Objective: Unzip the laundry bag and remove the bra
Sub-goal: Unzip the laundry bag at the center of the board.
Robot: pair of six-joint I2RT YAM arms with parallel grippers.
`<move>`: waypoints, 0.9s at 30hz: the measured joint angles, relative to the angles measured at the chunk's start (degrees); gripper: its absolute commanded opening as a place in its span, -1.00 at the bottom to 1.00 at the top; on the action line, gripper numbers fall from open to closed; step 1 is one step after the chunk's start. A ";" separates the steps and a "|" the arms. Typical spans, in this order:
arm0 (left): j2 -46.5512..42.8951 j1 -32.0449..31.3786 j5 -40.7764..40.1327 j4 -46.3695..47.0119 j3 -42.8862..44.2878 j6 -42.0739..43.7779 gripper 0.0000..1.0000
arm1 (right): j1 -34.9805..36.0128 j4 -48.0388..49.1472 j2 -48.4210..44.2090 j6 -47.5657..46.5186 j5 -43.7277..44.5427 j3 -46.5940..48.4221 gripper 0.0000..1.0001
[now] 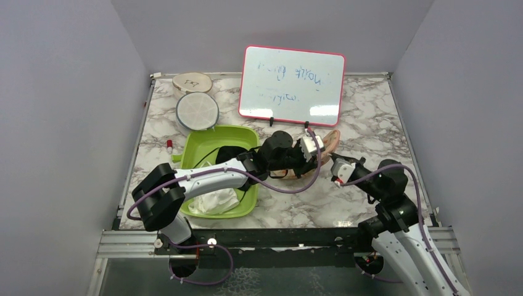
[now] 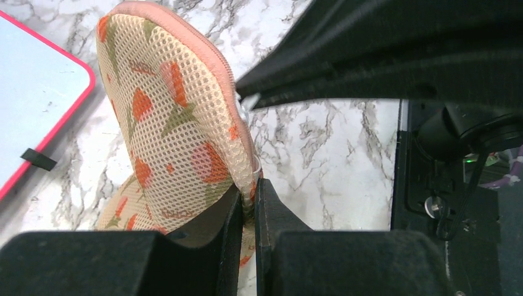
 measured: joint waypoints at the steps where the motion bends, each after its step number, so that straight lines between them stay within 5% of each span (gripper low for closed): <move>1: -0.07 0.00 -0.09 0.00 0.00 0.52 -1.00 | 0.00 -0.02 0.72 1.79 1.42 0.85 -0.99; 15: -4.42 -1.03 -0.76 2.51 -4.24 7.21 -1.00 | 0.00 -1.62 9.05 29.42 17.53 11.34 -0.99; 21: -4.70 -1.22 -1.20 4.52 -5.27 8.72 -1.00 | -0.02 -4.66 17.35 36.44 17.38 18.36 -0.99; 27: -4.70 -2.10 -2.82 4.22 -5.35 7.78 -0.24 | -0.07 -5.79 17.97 33.40 12.11 18.67 -0.99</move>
